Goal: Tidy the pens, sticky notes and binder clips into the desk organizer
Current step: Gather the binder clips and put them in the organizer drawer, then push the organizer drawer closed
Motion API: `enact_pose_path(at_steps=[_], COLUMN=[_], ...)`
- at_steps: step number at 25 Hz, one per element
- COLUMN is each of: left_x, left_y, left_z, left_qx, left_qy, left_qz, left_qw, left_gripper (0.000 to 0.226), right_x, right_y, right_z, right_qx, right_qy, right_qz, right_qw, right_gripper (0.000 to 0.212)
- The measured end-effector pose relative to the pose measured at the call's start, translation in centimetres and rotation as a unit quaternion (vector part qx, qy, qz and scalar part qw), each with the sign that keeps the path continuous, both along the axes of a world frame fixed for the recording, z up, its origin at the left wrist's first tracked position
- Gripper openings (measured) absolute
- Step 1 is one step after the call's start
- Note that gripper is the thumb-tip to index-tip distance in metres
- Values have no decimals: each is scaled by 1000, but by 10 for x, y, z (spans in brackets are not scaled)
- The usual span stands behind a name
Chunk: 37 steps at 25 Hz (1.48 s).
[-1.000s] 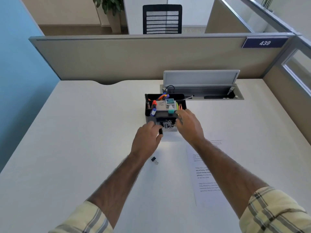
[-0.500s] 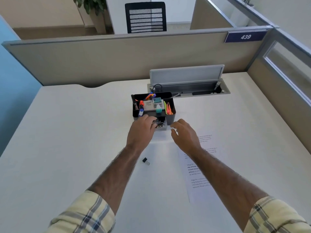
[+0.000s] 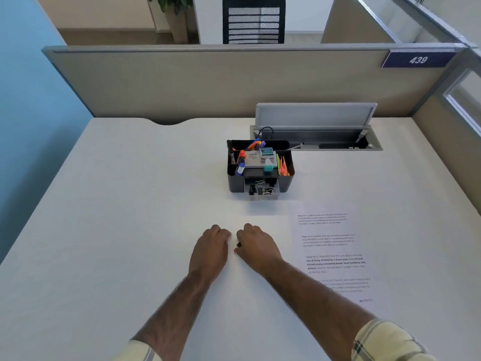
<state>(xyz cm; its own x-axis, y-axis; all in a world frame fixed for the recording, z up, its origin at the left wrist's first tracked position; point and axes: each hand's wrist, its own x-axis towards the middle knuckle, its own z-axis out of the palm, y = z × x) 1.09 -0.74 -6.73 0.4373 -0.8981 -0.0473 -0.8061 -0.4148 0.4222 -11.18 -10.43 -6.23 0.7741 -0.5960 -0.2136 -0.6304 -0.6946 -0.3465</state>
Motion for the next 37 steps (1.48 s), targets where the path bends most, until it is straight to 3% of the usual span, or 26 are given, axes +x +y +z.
enact_pose_path(at_steps=[6,11,16,20,24,26,28,32,34,37], left_x=[2,4,10,12,14,16,20,28,29,32], left_y=[-6,-25,-60,-86,-100,-103,-104,-108,-111,-115], left_z=[3,16,40,54,50,42,35,29,30,33], left_qx=[-6,-71,-102,-109,-103,-78,-67,-62,-70,-89], left_qy=[13,15,70,125,173,199,228,244,246,245], left_qz=[-5,9,50,70,94,105,112,112,108,95], left_qw=[1000,997,991,984,975,971,965,961,961,961], left_gripper=[24,30,59,85,106,116,124,128,126,118], right_x=[-3,-2,6,4,-17,-32,-44,-51,-49,-44], right_y=[-4,-56,-107,-120,-127,-129,-130,-138,-145,-154], right_z=[9,53,82,80,65,53,43,31,28,24], right_qx=[-36,-122,-170,-152,-120,-69,-2,117,150,151], right_qy=[-25,-172,-166,-157,-229,-255,-262,-208,-185,-188], right_qz=[16,-52,-52,-41,-171,-250,-300,-292,-282,-260], right_qw=[999,976,970,975,951,931,917,926,929,935], right_gripper=[14,14,16,23,23,39,74,123,131,123])
